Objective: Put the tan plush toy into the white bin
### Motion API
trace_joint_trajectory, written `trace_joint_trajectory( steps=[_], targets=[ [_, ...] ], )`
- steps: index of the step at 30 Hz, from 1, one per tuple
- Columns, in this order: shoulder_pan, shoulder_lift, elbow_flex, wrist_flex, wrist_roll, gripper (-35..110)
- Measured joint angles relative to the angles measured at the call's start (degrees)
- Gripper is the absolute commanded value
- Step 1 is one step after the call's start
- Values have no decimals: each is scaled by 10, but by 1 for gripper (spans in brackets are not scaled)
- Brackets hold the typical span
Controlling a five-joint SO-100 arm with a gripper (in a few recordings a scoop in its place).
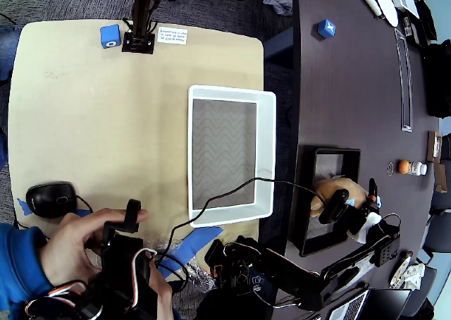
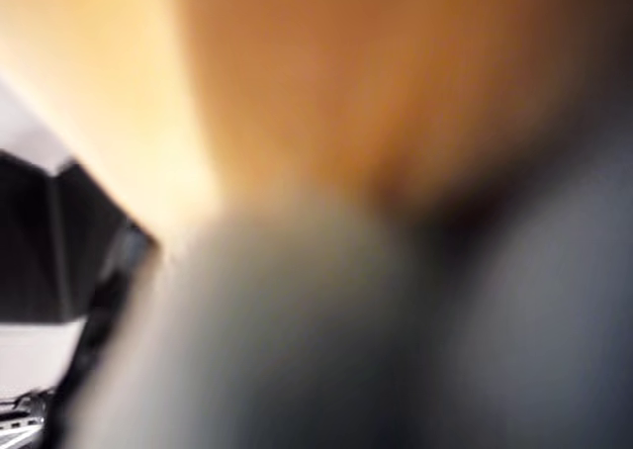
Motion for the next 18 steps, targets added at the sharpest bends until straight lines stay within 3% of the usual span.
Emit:
trace_joint_trajectory(
  steps=[7,18],
  targets=[
    [-1,0,-2,0,0,66],
    [0,0,-4,0,0,28]
  ],
)
